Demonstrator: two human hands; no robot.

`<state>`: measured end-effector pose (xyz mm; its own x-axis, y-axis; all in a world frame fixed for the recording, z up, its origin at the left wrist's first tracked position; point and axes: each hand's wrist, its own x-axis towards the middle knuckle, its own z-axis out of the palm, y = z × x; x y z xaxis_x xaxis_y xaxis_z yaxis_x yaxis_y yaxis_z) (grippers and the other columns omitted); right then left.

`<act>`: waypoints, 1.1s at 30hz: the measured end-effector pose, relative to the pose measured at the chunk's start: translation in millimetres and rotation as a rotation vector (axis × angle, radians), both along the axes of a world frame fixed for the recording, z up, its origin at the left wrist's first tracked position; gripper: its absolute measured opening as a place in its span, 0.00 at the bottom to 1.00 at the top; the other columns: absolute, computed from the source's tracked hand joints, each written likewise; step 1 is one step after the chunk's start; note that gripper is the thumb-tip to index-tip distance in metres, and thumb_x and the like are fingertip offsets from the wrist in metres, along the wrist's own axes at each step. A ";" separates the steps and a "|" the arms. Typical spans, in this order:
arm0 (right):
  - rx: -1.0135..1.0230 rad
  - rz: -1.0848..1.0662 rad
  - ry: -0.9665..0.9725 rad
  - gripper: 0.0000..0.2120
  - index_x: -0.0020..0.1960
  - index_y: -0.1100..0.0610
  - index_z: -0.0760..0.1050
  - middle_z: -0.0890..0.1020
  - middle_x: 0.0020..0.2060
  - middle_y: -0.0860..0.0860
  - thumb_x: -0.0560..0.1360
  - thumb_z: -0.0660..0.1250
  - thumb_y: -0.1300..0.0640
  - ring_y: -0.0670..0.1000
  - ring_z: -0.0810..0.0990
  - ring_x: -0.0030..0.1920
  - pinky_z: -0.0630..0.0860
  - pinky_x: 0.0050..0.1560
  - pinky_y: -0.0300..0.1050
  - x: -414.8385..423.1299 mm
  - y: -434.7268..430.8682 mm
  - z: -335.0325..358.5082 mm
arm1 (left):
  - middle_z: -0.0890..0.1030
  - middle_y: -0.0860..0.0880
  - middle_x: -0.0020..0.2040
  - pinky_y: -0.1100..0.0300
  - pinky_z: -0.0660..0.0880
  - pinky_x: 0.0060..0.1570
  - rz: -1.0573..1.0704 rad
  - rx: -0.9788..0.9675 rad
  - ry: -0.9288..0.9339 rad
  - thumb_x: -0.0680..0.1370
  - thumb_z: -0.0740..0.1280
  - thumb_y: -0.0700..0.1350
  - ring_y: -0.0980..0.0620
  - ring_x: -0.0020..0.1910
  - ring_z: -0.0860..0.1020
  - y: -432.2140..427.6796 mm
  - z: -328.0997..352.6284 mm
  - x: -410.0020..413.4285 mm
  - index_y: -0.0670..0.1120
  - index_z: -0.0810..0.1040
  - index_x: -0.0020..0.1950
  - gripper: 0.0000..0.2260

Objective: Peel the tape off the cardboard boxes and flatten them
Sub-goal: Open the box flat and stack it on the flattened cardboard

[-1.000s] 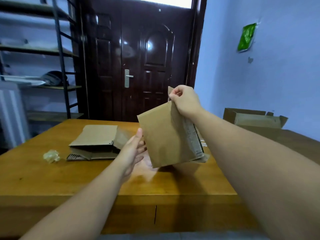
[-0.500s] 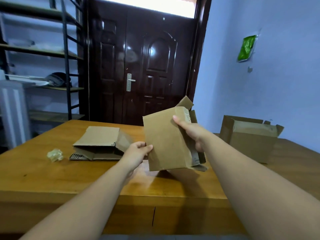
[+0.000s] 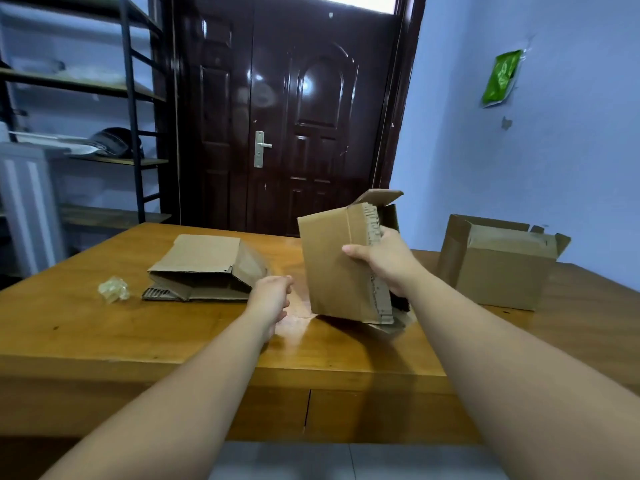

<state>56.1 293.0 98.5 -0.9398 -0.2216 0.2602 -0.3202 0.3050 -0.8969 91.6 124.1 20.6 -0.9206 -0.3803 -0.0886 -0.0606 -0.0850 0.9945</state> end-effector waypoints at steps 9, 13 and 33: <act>-0.607 0.076 -0.307 0.13 0.46 0.57 0.78 0.84 0.30 0.50 0.80 0.62 0.48 0.48 0.82 0.28 0.78 0.26 0.37 17.5 5.9 13.6 | 0.81 0.40 0.53 0.44 0.74 0.58 -0.256 0.419 0.056 0.82 0.55 0.51 0.41 0.52 0.79 -17.2 -8.3 22.1 0.43 0.76 0.61 0.17; -0.471 -0.074 -0.314 0.29 0.59 0.62 0.76 0.78 0.37 0.51 0.79 0.55 0.37 0.50 0.76 0.33 0.65 0.14 0.30 35.3 -1.3 1.1 | 0.83 0.41 0.41 0.53 0.80 0.37 -0.472 0.508 -0.067 0.80 0.56 0.53 0.44 0.37 0.83 8.6 -1.1 34.1 0.42 0.84 0.37 0.24; -0.474 -0.142 -0.524 0.17 0.38 0.57 0.72 0.76 0.27 0.51 0.83 0.55 0.54 0.48 0.76 0.25 0.72 0.23 0.34 28.9 35.6 -75.9 | 0.80 0.42 0.44 0.48 0.75 0.43 -0.239 0.311 -0.267 0.77 0.69 0.44 0.44 0.42 0.78 13.8 11.1 21.6 0.40 0.75 0.52 0.09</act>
